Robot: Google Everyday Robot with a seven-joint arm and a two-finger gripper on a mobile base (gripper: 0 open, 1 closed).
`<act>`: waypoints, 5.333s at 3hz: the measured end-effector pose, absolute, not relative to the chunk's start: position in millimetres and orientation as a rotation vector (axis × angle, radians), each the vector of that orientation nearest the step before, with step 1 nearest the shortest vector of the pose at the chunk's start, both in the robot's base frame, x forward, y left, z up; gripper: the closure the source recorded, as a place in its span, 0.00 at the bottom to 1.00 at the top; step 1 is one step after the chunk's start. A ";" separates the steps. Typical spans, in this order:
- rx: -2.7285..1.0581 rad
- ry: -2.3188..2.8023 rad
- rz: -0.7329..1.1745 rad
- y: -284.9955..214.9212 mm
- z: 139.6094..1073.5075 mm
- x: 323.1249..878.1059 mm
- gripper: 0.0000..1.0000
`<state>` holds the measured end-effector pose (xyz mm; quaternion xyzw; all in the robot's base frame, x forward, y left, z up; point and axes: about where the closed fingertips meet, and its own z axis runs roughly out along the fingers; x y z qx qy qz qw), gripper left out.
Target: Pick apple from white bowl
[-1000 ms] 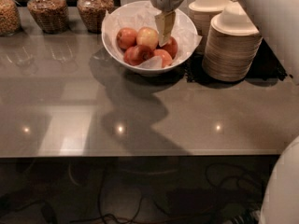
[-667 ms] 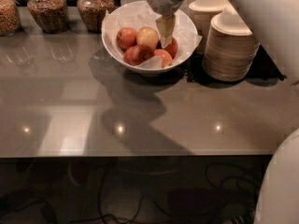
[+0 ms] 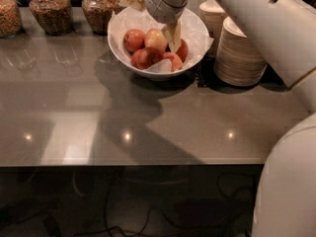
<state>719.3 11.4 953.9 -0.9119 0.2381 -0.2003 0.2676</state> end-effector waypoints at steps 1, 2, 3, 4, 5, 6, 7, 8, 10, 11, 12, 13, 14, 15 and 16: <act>-2.526 0.596 -0.580 10.3 944.2 721.6 0.04; -2.569 0.570 -0.630 6.3 936.6 724.5 0.04; -2.594 0.570 -0.678 -0.3 931.6 728.2 0.09; -2.607 0.584 -0.710 -7.3 928.4 731.0 0.19; -2.627 0.594 -0.728 -12.7 926.1 732.7 0.35; -2.634 0.595 -0.721 -12.6 922.8 732.3 0.35; -2.639 0.599 -0.714 -12.5 919.6 732.8 0.37; -2.642 0.606 -0.706 -12.0 917.9 734.0 0.37; -2.656 0.607 -0.693 -7.9 916.1 735.2 0.58; -2.678 0.594 -0.691 -4.4 913.6 734.4 0.82; -2.677 0.595 -0.691 -4.4 916.7 734.3 1.00; -2.552 0.702 -0.692 -12.9 942.7 733.6 1.00; -2.398 0.829 -0.681 -29.8 973.0 734.3 1.00; -2.249 0.916 -0.640 -50.5 998.3 733.0 1.00; -2.076 1.001 -0.515 -68.1 1007.8 721.3 1.00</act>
Offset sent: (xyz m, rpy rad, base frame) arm 0.0084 -0.0126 -0.0212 -0.1912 -0.0692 0.0325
